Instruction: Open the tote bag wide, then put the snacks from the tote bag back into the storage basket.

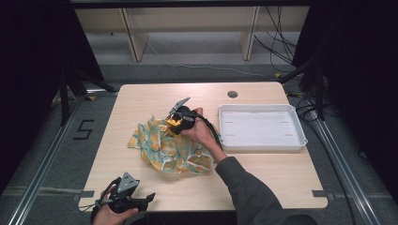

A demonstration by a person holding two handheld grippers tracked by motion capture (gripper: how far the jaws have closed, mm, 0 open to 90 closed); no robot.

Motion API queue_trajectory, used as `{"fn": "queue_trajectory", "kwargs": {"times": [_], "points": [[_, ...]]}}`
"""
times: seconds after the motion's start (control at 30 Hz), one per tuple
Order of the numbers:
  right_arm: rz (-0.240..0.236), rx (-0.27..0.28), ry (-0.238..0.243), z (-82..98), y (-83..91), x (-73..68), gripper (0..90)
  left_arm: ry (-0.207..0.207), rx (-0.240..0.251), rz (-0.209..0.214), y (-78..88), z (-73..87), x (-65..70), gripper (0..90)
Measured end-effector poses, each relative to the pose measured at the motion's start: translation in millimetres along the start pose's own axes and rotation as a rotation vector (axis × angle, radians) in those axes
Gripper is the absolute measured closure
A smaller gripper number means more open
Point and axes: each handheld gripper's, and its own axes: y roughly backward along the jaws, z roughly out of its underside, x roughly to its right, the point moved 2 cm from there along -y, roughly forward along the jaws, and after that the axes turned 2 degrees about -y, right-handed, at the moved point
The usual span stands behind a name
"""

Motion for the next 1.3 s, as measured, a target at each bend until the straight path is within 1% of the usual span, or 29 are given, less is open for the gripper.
{"fn": "queue_trajectory", "kwargs": {"times": [0.03,0.07,0.13,0.17,0.2,0.23,0.3,0.37,0.4,0.47,0.53,0.57,0.6,0.63,0.67,0.7,0.77,0.8,0.83,0.9,0.97,1.0,1.03,1.13,1.17,1.2,1.23,1.27,1.3], "points": [[-0.006,0.005,0.02,-0.9,0.8,0.3,51.6,-0.015,-0.011,0.002,1.2,-0.2,-1.3,21.0],[-0.004,0.011,0.042,-1.8,0.2,-0.2,51.7,-0.005,-0.002,0.001,0.6,-0.4,-1.1,20.1],[-0.003,0.005,0.035,-3.3,2.6,-2.1,51.8,-0.004,-0.007,-0.005,0.8,-0.6,-1.5,20.0],[-0.005,0.009,0.051,-4.8,5.8,-2.0,51.8,-0.01,-0.011,-0.009,1.0,-0.7,-2.1,20.0],[-0.005,0.009,0.051,-4.8,5.8,-2.0,51.8,0.0,0.001,-0.007,0.0,-0.5,-1.2,20.0],[-0.022,0.011,0.04,-7.4,10.3,-3.5,52.0,0.01,0.002,0.0,-0.3,-0.2,0.1,20.0],[-0.013,0.01,0.044,-8.1,11.8,-3.6,52.0,-0.007,-0.008,-0.001,0.4,-0.4,-0.6,20.0],[-0.014,0.014,0.051,-10.8,16.7,-5.5,52.1,-0.012,-0.01,0.004,0.7,-0.5,-0.7,20.0],[-0.018,0.015,0.063,-12.3,18.4,-6.5,52.2,-0.007,-0.005,0.002,0.4,-0.5,-0.5,20.0],[-0.017,0.025,0.057,-15.8,24.3,-8.8,52.2,-0.004,-0.006,-0.01,0.3,-0.2,-0.9,20.0],[-0.013,0.036,0.059,-16.9,25.4,-9.2,52.2,0.001,-0.001,-0.006,0.3,-0.3,-0.5,20.0],[-0.022,0.023,0.054,-18.2,28.1,-10.3,52.2,-0.012,-0.001,-0.007,0.8,-0.6,-1.3,20.0],[-0.02,0.033,0.064,-20.3,29.7,-10.8,52.2,-0.014,-0.001,-0.006,1.0,-0.5,-1.6,20.1],[-0.024,0.025,0.065,-21.3,32.1,-11.2,52.2,-0.016,-0.013,-0.006,1.9,-0.7,-2.0,20.1],[-0.022,0.036,0.07,-22.9,33.2,-11.5,52.2,0.007,-0.006,-0.005,0.9,-0.3,-1.2,20.1],[-0.022,0.043,0.074,-24.7,34.9,-11.6,52.2,0.002,-0.011,-0.02,0.8,-0.4,-2.0,20.1],[-0.023,0.044,0.067,-27.8,39.2,-12.7,52.2,-0.005,-0.019,-0.002,2.3,-0.5,-2.2,20.1],[-0.027,0.04,0.069,-29.9,43.0,-13.4,52.2,-0.009,-0.023,-0.002,2.5,-0.4,-2.3,20.1],[-0.029,0.052,0.076,-33.1,47.5,-13.5,52.2,-0.009,-0.022,-0.002,2.4,-0.5,-2.3,20.1],[-0.035,0.055,0.081,-34.9,50.3,-13.3,52.2,-0.006,-0.016,-0.002,2.0,-0.5,-1.9,20.1],[-0.021,0.056,0.074,-39.7,59.7,-13.4,52.2,-0.028,-0.025,-0.005,3.0,-0.8,-2.9,20.1],[-0.021,0.056,0.074,-39.7,59.7,-13.4,52.2,-0.028,-0.025,-0.005,3.0,-0.8,-2.9,20.1],[-0.024,0.064,0.085,-41.9,65.0,-11.2,52.3,-0.013,-0.003,-0.007,1.2,-0.8,-1.6,20.4],[-0.026,0.059,0.07,-44.5,71.7,-10.9,52.3,-0.029,-0.01,-0.001,2.0,-0.6,-2.3,20.5],[-0.016,0.07,0.097,-45.3,74.4,-8.8,52.3,-0.016,-0.008,-0.007,1.9,-1.1,-1.8,20.5],[-0.018,0.065,0.088,-46.1,79.4,-8.7,52.3,-0.023,-0.025,-0.003,3.2,-1.0,-2.9,20.5],[-0.005,0.086,0.104,-46.7,85.0,-6.8,52.3,-0.002,-0.006,-0.001,1.7,-0.6,-2.2,20.4],[-0.005,0.086,0.104,-46.7,85.0,-6.8,52.3,-0.008,-0.008,-0.002,2.3,-0.7,-2.6,20.4],[-0.005,0.095,0.104,-46.1,92.7,-5.8,52.3,-0.019,-0.014,-0.009,3.7,-0.9,-3.9,20.5]]}}
